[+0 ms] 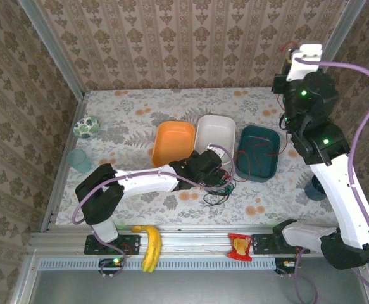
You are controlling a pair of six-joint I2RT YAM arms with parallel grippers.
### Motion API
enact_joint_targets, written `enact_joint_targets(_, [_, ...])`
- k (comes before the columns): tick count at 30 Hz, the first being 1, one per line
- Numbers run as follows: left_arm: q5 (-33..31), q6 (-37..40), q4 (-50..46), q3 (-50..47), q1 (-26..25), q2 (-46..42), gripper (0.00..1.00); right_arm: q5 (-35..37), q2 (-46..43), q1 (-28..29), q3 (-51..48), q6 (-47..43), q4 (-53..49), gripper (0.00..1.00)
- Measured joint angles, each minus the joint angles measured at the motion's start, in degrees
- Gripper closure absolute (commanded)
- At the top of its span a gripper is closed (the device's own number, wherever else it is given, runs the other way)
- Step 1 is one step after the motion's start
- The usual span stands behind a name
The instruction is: Untangle the cables
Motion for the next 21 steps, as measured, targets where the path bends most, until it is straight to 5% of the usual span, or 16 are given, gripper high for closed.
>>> enact_joint_targets(12, [-0.5,-0.6,-1.9,2.0,0.2,0.0,0.04,4.9,-2.8,7.7,-13.0,8.5,-13.5,1.0])
enact_joint_targets(21, [-1.3,-2.7,-3.7,2.1,1.6,0.0,0.02,-0.7,-5.8,7.7,-23.8,20.8,-14.0,1.0])
